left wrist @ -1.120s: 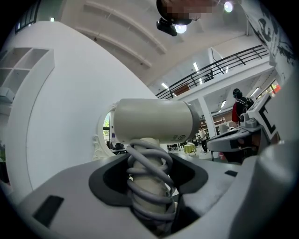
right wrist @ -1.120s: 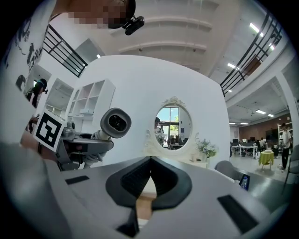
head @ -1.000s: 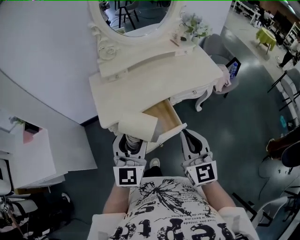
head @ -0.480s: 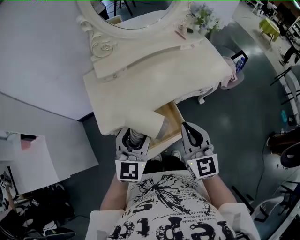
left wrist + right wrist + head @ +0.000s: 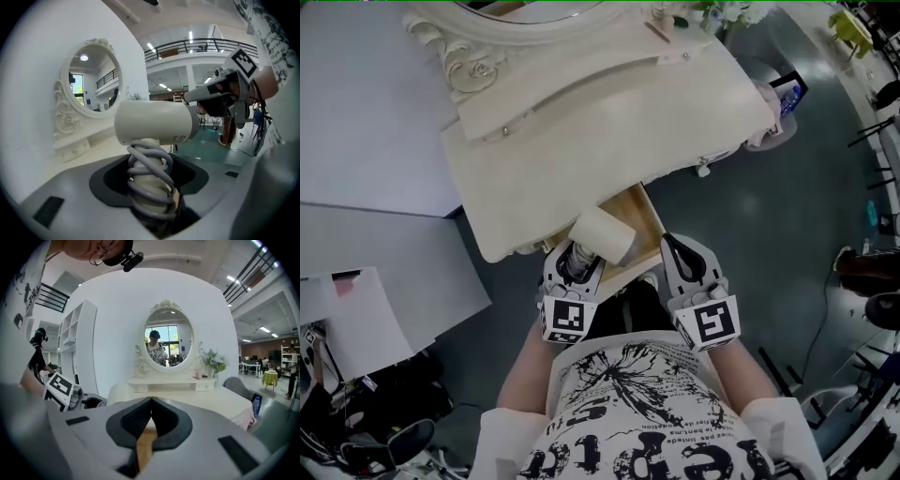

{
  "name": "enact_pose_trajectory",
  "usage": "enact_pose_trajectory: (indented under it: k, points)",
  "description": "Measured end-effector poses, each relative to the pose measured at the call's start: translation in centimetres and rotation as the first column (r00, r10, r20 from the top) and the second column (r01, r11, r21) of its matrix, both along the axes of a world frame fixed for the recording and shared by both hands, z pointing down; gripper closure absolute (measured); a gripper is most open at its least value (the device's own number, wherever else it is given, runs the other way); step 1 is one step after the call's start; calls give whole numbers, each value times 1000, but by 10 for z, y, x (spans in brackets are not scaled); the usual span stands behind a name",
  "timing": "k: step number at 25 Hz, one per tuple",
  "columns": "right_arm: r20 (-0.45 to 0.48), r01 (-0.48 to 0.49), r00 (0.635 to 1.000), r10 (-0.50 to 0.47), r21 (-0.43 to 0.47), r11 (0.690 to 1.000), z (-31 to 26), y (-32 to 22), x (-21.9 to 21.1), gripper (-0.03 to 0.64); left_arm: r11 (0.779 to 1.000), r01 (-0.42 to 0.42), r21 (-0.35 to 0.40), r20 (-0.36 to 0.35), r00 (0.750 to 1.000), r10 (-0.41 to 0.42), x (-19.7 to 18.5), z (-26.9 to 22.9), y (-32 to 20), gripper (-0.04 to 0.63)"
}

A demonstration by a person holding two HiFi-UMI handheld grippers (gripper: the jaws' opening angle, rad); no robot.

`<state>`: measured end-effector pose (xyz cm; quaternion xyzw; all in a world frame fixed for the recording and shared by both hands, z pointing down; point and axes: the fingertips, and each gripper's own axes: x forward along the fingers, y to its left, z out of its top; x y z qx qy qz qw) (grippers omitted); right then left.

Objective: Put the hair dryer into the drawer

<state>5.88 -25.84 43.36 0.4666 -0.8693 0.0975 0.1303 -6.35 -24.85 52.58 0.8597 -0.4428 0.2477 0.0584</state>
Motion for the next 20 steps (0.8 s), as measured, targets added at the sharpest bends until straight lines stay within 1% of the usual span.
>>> enact_pose_trajectory:
  k: [4, 8, 11, 16, 20]
  points:
    - [-8, -8, 1000, 8, -56, 998, 29, -6, 12, 600, 993, -8, -115, 41, 999, 13, 8, 54, -1, 344]
    - [-2, -9, 1000, 8, -100, 995, 50, -17, 20, 600, 976, -26, -218, 75, 996, 43, 18, 103, -7, 344]
    - [9, -3, 1000, 4, -117, 993, 60, -22, 23, 600, 958, -68, -280, 103, 990, 101, 27, 133, -9, 344]
    - [20, 6, 1000, -4, -127, 992, 71, -29, 27, 600, 922, -155, -356, 148, 964, 219, 44, 174, -13, 344]
    - [25, -4, 1000, 8, -148, 989, 80, -32, 35, 600, 889, -161, -429, 167, 953, 254, 51, 204, -15, 345]
